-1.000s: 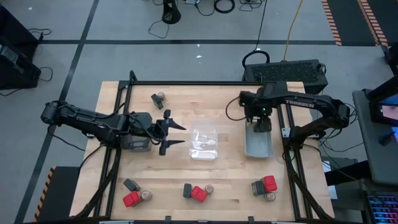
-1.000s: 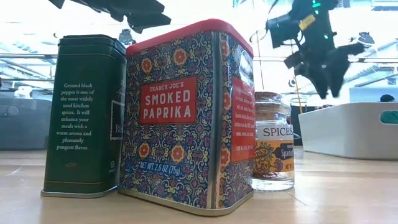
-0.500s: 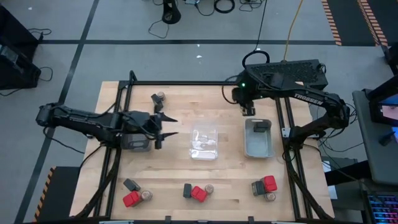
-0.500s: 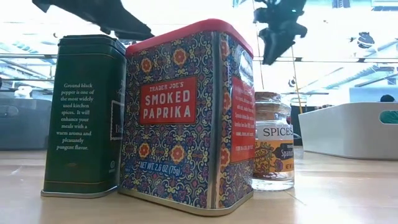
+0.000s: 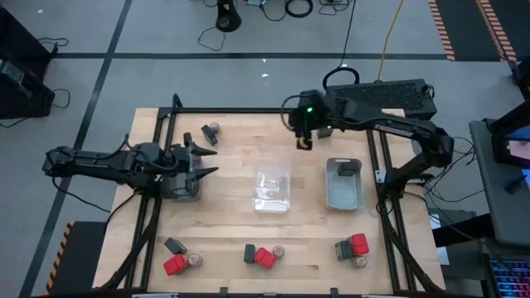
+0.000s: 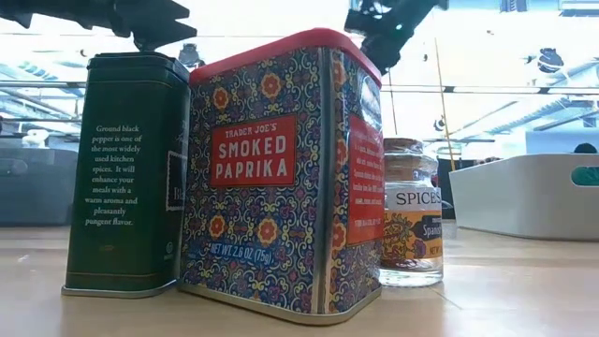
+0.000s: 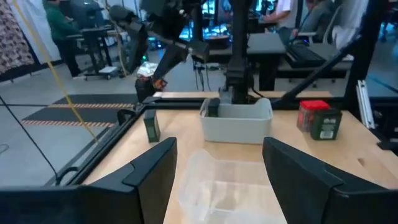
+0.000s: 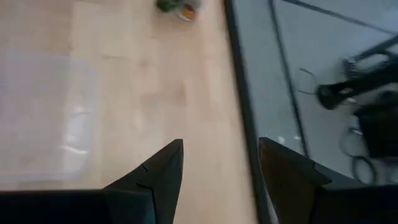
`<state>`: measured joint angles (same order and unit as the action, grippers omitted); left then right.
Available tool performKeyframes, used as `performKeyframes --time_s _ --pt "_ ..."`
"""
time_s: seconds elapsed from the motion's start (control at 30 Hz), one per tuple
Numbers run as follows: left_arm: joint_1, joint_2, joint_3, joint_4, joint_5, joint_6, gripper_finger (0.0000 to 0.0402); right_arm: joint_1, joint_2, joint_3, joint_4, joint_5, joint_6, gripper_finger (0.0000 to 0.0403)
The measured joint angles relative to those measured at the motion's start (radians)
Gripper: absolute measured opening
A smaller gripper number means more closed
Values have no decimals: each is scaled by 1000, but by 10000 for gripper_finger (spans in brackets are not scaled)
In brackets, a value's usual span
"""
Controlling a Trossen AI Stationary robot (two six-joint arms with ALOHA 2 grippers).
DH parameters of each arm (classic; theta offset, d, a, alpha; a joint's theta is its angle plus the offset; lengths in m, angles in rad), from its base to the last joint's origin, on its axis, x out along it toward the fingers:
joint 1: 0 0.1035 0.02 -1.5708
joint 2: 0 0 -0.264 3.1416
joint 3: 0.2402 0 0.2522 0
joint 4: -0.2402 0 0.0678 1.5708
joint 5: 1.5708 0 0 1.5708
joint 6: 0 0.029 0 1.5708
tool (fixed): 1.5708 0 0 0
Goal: Sort spices by type
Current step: Put the black seasoning can into the gray bin
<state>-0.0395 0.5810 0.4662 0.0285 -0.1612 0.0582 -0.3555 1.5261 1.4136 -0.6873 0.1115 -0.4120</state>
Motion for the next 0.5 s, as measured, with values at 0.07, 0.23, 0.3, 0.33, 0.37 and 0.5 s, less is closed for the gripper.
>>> performKeyframes --time_s 0.07,0.23,0.3,0.33,0.37,0.5 --pt "0 5 0 -16 0 0 241 20 36 0 31 -34 12 190" --pt "0 10 -1 -30 -15 0 241 92 134 13 99 -125 97 190" --pt "0 10 0 -30 -17 0 241 131 168 43 67 -182 159 190" --pt "0 10 -1 -30 -18 0 241 154 180 56 42 -208 182 190" --pt "0 10 0 -30 -19 0 241 179 193 70 20 -224 204 190" --pt "0 10 -1 -39 -21 0 241 290 228 121 -41 -253 303 190"
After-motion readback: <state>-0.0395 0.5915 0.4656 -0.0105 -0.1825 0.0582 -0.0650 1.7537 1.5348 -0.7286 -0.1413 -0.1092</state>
